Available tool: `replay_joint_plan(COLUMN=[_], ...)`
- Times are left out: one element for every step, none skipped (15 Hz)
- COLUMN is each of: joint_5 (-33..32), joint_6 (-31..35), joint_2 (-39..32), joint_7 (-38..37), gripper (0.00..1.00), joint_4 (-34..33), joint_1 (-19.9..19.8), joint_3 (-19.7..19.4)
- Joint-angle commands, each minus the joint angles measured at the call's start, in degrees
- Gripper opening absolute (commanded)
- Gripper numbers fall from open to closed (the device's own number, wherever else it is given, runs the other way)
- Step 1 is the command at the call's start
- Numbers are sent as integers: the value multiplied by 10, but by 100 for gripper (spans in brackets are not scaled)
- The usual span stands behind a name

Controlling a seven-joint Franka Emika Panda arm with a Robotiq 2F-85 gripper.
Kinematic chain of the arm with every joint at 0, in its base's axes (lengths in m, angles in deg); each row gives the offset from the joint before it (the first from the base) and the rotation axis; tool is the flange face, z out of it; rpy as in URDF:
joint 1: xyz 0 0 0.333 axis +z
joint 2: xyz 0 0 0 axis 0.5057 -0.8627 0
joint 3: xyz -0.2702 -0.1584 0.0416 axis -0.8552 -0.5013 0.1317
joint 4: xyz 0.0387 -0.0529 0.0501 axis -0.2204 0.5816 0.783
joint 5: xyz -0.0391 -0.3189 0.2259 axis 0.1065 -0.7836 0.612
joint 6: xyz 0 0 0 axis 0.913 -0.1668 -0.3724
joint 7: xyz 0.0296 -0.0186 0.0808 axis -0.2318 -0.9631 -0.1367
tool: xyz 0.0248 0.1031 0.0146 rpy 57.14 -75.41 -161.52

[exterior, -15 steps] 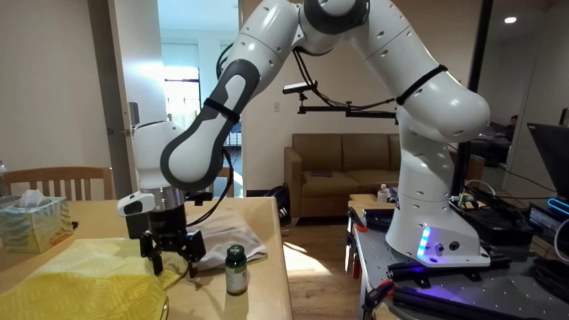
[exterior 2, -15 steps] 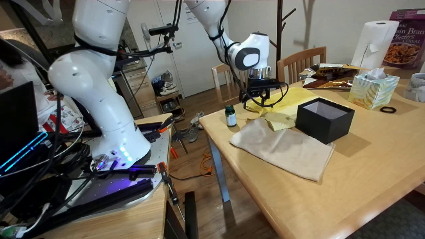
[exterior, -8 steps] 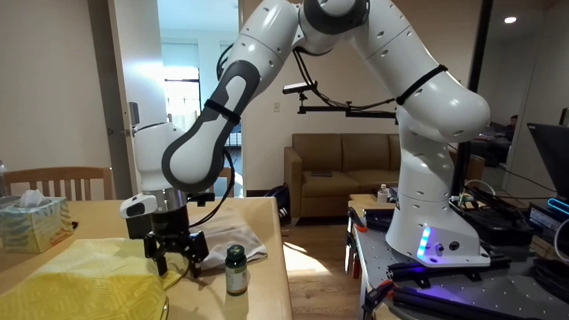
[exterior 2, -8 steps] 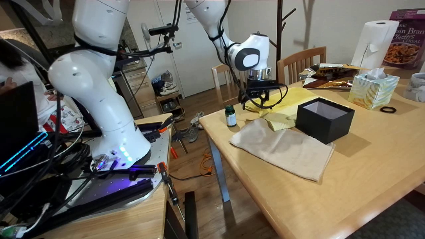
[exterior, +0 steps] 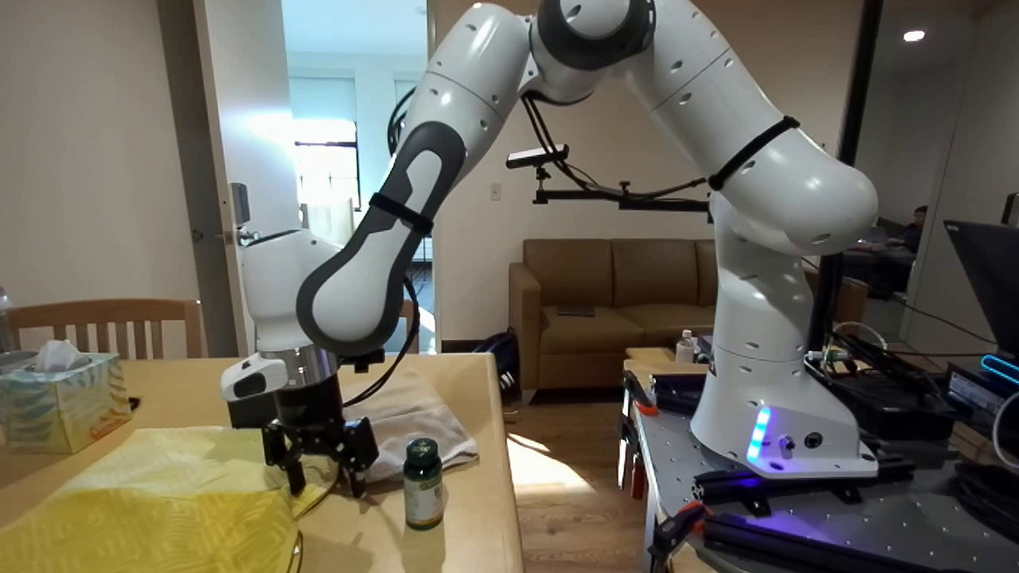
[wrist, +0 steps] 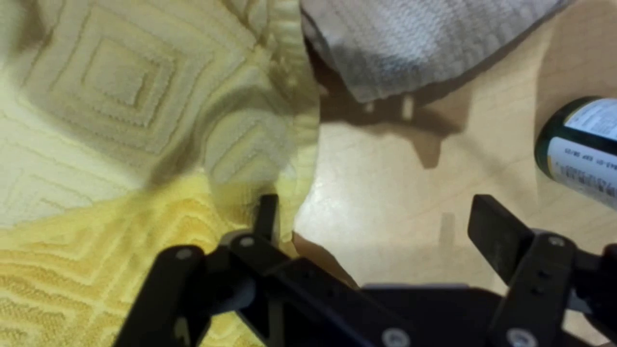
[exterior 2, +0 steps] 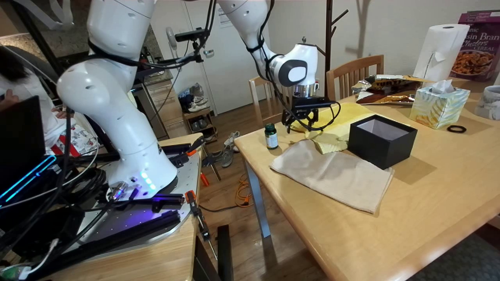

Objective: Fold the towel.

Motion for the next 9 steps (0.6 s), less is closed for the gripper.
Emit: replay_joint_plan(joint_5=[-23, -24, -23, -21, -19, -23, -23, -23, -25], joint_6=[-9, -8, -6, -3, -5, 3, 8, 10, 12], joint_2=[-3, -3, -2, 2, 11, 22, 27, 31, 36], joint_7=[7, 8, 7, 1, -5, -14, -18, -20, -24], gripper=[100, 100, 100, 100, 100, 100, 100, 100, 100], joint_4=[-10, -10, -10, -5, 2, 13, 18, 20, 22], joint_1=[-1, -1, -2, -1, -1, 5, 6, 7, 10], joint_3=[-1, 0, 2, 1, 2, -3, -3, -3, -5])
